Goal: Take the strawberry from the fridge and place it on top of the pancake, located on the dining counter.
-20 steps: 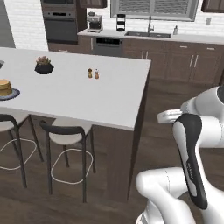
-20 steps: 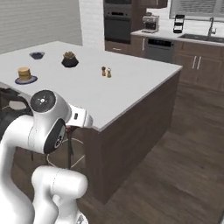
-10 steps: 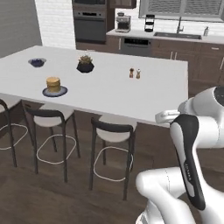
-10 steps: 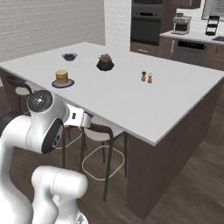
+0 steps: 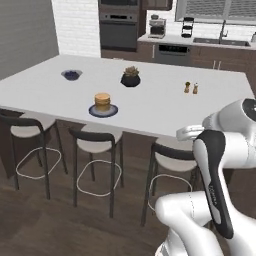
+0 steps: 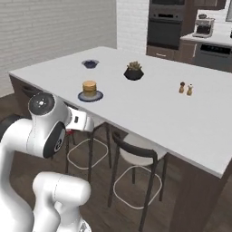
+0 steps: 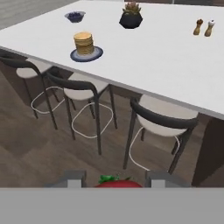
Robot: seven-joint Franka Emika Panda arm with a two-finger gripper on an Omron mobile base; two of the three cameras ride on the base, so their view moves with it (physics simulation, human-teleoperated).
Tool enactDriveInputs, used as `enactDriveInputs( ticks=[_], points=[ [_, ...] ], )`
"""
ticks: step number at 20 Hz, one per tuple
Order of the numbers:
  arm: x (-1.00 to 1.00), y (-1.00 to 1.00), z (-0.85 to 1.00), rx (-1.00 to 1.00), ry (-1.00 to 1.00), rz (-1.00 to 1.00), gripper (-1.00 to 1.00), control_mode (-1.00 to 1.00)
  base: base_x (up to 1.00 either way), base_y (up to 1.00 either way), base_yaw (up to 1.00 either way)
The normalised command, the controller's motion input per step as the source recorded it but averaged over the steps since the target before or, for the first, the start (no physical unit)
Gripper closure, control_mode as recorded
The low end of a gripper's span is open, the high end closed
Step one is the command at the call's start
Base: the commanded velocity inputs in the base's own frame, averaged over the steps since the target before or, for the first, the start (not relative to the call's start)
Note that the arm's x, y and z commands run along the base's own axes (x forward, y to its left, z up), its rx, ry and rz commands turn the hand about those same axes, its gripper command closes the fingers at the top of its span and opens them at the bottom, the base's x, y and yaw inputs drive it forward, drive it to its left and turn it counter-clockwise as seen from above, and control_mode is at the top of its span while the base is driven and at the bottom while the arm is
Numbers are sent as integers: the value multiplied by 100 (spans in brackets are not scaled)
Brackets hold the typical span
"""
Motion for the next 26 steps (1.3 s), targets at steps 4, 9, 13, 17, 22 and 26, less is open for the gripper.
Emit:
enactDriveInputs(
  ticks=[4, 9, 13, 17, 22, 26],
  points=[
    [0, 0, 0, 0, 0, 0, 100, 100, 0, 100, -21],
    [0, 0, 0, 0, 0, 0, 100, 100, 24, 100, -34],
    [0, 0, 0, 0, 0, 0, 100, 100, 57, 96, -37],
    [0, 0, 0, 0, 0, 0, 100, 100, 56, 77, -49],
    [0, 0, 0, 0, 0, 0, 100, 100, 90, 33, -37],
    [0, 0, 0, 0, 0, 0, 100, 100, 93, 8, -27]
  ],
)
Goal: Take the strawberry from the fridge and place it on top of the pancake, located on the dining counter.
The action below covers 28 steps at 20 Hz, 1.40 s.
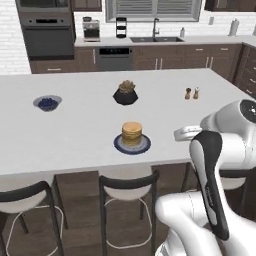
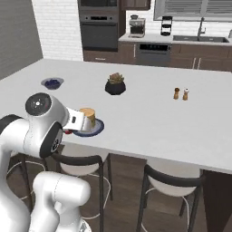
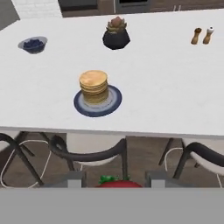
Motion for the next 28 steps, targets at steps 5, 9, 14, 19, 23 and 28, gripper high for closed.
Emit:
enactDriveInputs(
  ticks=[5, 9, 14, 19, 23, 28],
  points=[
    [0, 0, 0, 0, 0, 0, 100, 100, 51, 94, -24],
    [71, 91, 0, -4, 12, -6, 100, -100, 0, 0, 0],
    [100, 26, -2, -4, 23, 0, 100, -100, 0, 0, 0],
    [100, -7, -28, -1, 13, 0, 100, -100, 0, 0, 0],
    [89, -27, -42, 0, 1, 0, 100, -100, 0, 0, 0],
    [70, -20, -50, 0, 3, 0, 100, -100, 0, 0, 0]
  ],
)
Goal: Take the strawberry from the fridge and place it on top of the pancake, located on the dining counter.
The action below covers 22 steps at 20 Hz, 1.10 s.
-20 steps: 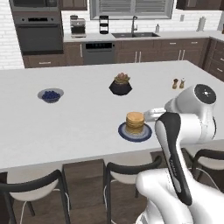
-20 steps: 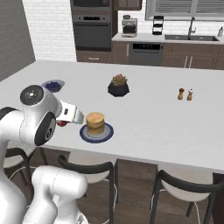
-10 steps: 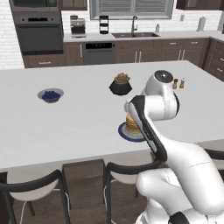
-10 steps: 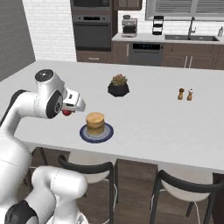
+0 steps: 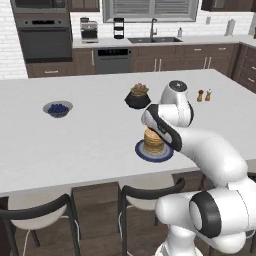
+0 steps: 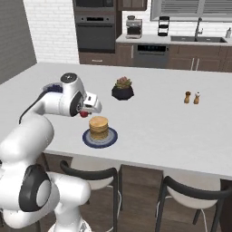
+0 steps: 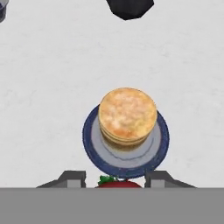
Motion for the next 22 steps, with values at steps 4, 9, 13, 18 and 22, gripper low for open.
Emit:
enactDriveInputs(
  ticks=[4, 9, 13, 18, 22],
  points=[
    [82, -6, -25, 0, 3, 0, 100, -100, 0, 0, 0],
    [48, -2, -24, 0, 6, 0, 100, -100, 0, 0, 0],
    [20, -8, -21, 0, 4, 1, 100, -100, 0, 0, 0],
    [-4, -10, -9, 0, 4, 0, 100, -100, 0, 0, 0],
    [-3, -16, -7, 0, 1, 0, 100, -100, 0, 0, 0]
  ],
)
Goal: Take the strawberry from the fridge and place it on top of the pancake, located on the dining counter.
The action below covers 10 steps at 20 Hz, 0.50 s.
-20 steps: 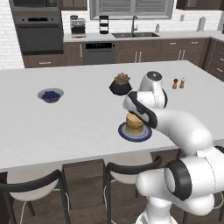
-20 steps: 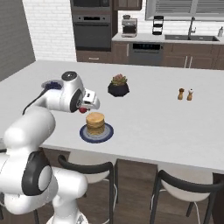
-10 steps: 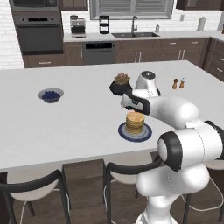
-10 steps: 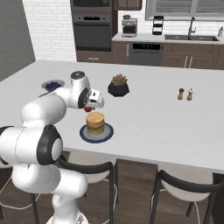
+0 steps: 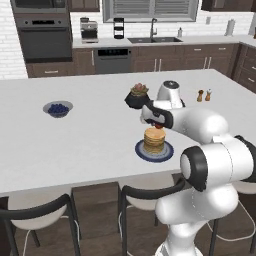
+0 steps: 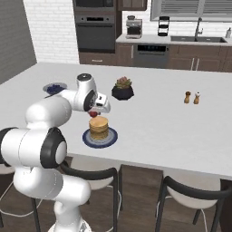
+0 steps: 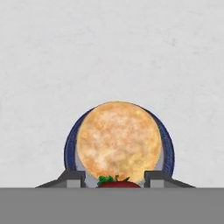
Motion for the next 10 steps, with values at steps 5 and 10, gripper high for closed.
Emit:
enactDriveInputs(
  ticks=[5, 10],
  points=[
    [-9, -10, -17, 0, 0, 0, 100, -100, 0, 0, 0],
    [0, 0, -18, 0, 0, 0, 100, -100, 0, 0, 0]
  ],
)
